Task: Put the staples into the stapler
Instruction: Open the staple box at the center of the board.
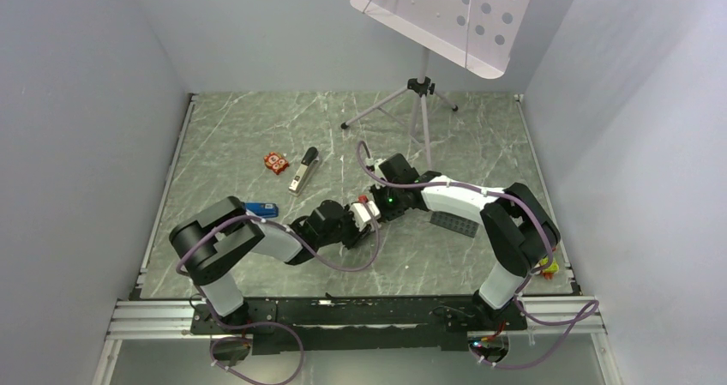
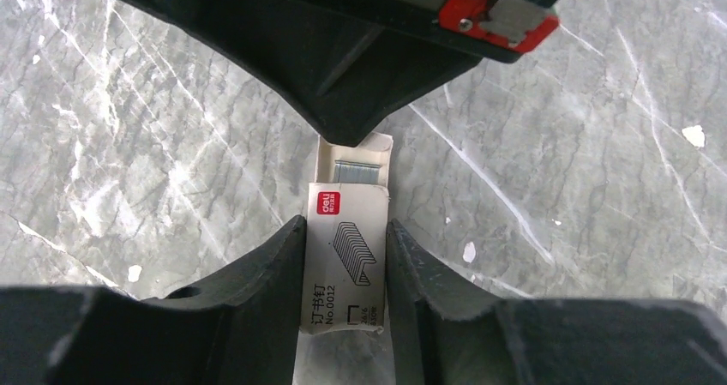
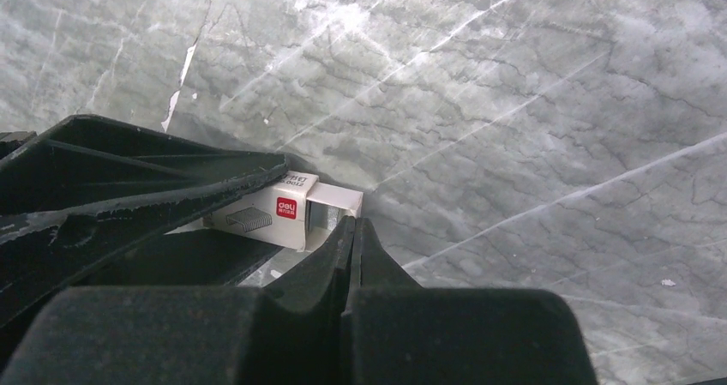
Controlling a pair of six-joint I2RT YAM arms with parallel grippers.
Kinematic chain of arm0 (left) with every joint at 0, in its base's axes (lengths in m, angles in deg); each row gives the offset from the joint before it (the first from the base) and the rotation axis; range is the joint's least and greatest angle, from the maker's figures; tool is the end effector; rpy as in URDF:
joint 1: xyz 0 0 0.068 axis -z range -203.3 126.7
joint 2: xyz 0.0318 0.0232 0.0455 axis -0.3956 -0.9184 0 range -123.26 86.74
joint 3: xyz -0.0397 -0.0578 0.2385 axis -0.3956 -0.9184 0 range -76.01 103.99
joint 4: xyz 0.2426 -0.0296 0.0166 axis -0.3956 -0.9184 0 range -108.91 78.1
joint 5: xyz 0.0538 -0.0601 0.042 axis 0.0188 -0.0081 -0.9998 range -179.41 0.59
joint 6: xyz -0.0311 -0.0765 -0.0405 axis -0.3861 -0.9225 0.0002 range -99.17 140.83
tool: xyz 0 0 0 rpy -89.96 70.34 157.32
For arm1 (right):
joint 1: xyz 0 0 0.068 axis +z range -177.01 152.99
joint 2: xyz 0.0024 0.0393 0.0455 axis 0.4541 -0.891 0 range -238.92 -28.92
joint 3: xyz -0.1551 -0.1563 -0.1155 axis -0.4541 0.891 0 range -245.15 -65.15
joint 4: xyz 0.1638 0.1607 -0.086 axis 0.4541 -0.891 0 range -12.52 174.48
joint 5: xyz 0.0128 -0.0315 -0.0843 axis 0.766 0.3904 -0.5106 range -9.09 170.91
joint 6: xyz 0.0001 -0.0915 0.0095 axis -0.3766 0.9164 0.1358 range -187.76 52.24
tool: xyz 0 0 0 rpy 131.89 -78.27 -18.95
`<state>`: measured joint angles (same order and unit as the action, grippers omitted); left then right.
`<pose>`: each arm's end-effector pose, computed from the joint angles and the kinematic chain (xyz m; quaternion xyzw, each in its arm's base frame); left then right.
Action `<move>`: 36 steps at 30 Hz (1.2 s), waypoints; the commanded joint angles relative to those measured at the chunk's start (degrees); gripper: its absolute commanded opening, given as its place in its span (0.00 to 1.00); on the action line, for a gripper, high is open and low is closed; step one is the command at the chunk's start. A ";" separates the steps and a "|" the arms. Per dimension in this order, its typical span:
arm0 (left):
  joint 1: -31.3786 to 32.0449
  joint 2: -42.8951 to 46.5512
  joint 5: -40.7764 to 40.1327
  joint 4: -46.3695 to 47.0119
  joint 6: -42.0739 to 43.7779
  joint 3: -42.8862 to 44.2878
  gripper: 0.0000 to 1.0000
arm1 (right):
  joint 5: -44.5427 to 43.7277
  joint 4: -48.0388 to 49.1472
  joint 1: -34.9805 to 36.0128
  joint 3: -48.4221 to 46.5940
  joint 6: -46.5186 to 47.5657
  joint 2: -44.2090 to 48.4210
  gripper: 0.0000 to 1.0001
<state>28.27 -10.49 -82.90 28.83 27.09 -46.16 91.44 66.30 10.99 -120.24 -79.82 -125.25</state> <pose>0.1992 -0.2662 0.0937 0.4369 0.7293 -0.2466 0.4652 0.2555 0.2187 0.1126 -0.2391 0.9306 0.1913 0.2005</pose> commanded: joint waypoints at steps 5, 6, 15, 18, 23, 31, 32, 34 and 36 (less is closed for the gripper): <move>-0.09 2.21 -1.70 -1.90 -1.18 -3.39 0.28 | -1.87 -0.20 -0.03 -0.41 0.75 0.17 0.00; -0.07 2.29 -1.61 -1.82 -1.32 -3.69 0.29 | -1.91 -0.20 -0.07 -0.42 0.82 0.19 0.00; -0.10 3.28 -0.83 -1.62 -1.86 -6.23 0.36 | -2.57 -0.27 -0.13 -0.54 1.11 0.18 0.00; -0.08 3.35 -0.47 -1.73 -1.95 -6.31 0.37 | -2.85 -0.28 -0.14 -0.54 1.17 0.22 0.00; -0.10 3.87 -0.18 -2.22 -1.87 -6.55 0.42 | -3.10 -0.28 -0.15 -0.54 1.35 0.11 0.00; -0.08 4.05 -0.09 -2.24 -2.28 -7.30 0.47 | -3.36 -0.28 -0.08 -0.54 1.51 0.03 0.00; -0.10 4.04 -0.08 -2.10 -2.37 -7.32 0.47 | -3.40 -0.33 -0.12 -0.54 1.51 0.03 0.00; -0.09 4.02 -0.13 -2.03 -2.39 -7.34 0.47 | -3.33 -0.29 -0.17 -0.54 1.54 0.08 0.00; -0.15 3.98 -0.09 -1.92 -2.48 -7.36 0.47 | -3.15 -0.28 -0.17 -0.54 1.51 0.10 0.00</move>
<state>28.25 -6.44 -83.21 31.08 25.58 -52.02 89.25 66.32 10.90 -120.24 -79.01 -125.25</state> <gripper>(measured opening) 0.472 0.008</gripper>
